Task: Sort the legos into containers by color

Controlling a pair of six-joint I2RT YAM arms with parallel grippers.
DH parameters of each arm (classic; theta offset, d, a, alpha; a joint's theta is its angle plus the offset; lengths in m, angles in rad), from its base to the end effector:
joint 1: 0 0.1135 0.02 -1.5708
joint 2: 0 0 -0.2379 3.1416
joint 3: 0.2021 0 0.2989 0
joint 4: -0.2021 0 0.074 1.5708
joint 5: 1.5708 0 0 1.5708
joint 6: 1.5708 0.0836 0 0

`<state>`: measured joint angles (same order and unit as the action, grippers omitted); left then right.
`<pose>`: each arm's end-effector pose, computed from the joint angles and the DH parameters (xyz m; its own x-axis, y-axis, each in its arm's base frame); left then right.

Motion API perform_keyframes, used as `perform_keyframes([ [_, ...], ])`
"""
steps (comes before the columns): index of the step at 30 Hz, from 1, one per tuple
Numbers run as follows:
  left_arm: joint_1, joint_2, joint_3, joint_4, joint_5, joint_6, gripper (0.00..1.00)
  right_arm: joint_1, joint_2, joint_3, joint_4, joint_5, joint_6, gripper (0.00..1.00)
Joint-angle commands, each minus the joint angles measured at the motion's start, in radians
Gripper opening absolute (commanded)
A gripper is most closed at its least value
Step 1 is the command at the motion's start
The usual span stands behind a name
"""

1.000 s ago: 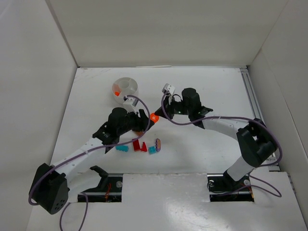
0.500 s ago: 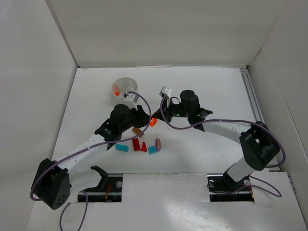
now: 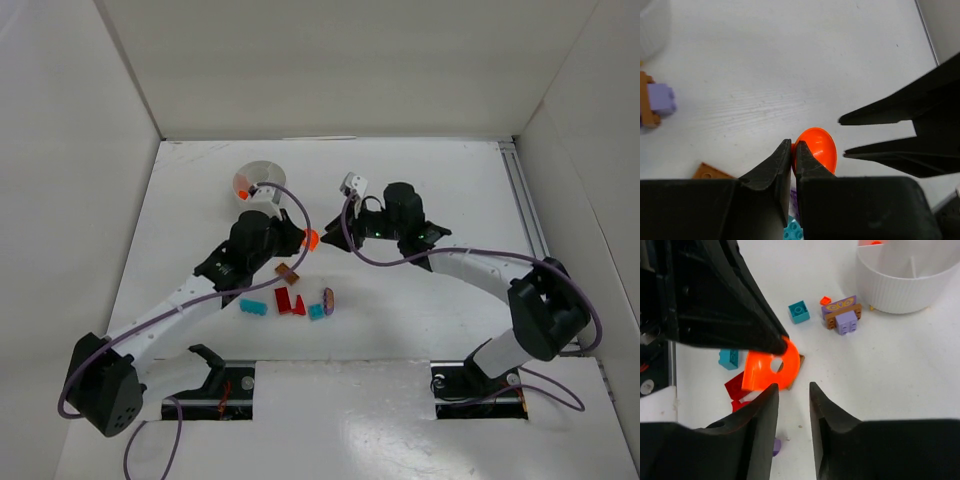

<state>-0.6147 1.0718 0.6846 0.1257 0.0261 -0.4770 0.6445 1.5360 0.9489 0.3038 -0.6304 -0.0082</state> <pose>0.2864 -0.2049 0.2266 -0.4618 -0.2358 -0.8551 0.4335 0.7810 -0.4495 0.3098 0.2945 0.1994 -0.2158 -0.1704 -0.9615 -0.9396 0.3043 0.1569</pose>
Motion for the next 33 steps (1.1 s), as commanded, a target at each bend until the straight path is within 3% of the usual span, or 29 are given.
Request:
perform_keyframes([
  [1,0.004,-0.036,0.088,-0.046,-0.193,-0.018,0.0,-0.034,-0.073,0.031,0.024,-0.018,-0.026,0.39],
  [2,0.004,-0.036,0.098,-0.046,-0.212,-0.018,0.0,-0.06,-0.088,0.043,0.014,-0.018,-0.036,0.57],
  [5,0.018,-0.001,0.144,-0.087,-0.29,-0.018,0.0,-0.094,-0.114,0.054,-0.008,-0.018,-0.045,0.78],
  [9,0.128,0.08,0.234,-0.185,-0.441,-0.058,0.0,-0.176,-0.177,0.044,-0.061,0.004,-0.07,0.87],
  [12,0.217,0.166,0.337,-0.253,-0.563,-0.049,0.0,-0.224,-0.227,-0.001,-0.132,0.047,-0.11,1.0],
  [14,0.254,0.218,0.366,-0.232,-0.586,-0.025,0.0,-0.281,-0.264,-0.039,-0.17,0.061,-0.141,1.0],
  [17,0.364,0.279,0.438,-0.192,-0.487,0.017,0.0,-0.348,-0.304,-0.061,-0.27,0.118,-0.196,1.0],
  [20,0.409,0.402,0.518,-0.173,-0.498,0.057,0.0,-0.381,-0.332,-0.073,-0.394,0.234,-0.258,1.0],
  [26,0.418,0.589,0.665,-0.208,-0.519,0.092,0.0,-0.43,-0.344,-0.064,-0.515,0.382,-0.314,1.0],
  [33,0.418,0.741,0.793,-0.294,-0.558,0.057,0.0,-0.491,-0.321,-0.055,-0.539,0.373,-0.334,1.0],
])
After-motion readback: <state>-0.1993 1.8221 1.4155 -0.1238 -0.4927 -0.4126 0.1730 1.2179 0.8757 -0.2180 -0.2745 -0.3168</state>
